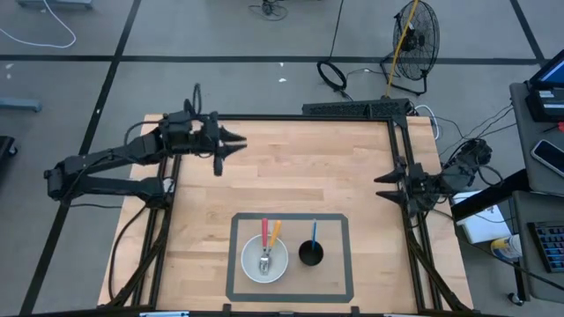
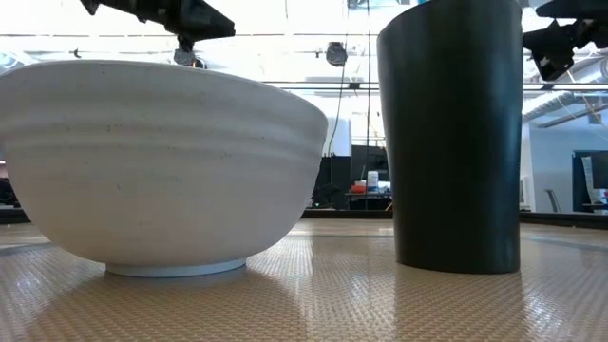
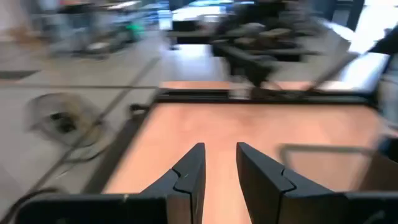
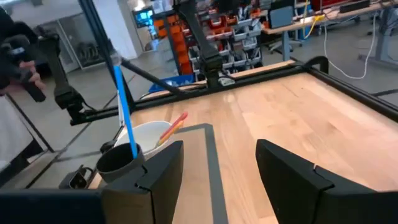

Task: Pick & Place Utensil
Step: Return to Home Position

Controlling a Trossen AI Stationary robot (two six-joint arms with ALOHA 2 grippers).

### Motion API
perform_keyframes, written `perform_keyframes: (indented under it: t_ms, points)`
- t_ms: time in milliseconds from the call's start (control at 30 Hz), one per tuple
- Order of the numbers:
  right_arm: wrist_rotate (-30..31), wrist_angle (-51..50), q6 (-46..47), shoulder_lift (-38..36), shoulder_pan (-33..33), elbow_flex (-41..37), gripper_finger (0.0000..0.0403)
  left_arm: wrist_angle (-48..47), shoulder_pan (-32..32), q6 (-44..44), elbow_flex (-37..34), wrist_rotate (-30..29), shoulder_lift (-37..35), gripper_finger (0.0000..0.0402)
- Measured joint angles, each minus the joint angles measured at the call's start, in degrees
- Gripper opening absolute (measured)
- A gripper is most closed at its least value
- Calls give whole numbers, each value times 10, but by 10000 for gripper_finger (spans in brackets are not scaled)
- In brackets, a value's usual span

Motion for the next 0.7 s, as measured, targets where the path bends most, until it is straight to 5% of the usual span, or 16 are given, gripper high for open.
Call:
perform_keyframes:
  t_ms: [300,700]
  points:
    - [16,-11,-5,-18,-8,0,199,67,69,9,-55,144,-17,93]
    - [43,-4,-15,-19,-8,0,201,134,151,-13,-156,206,-115,93]
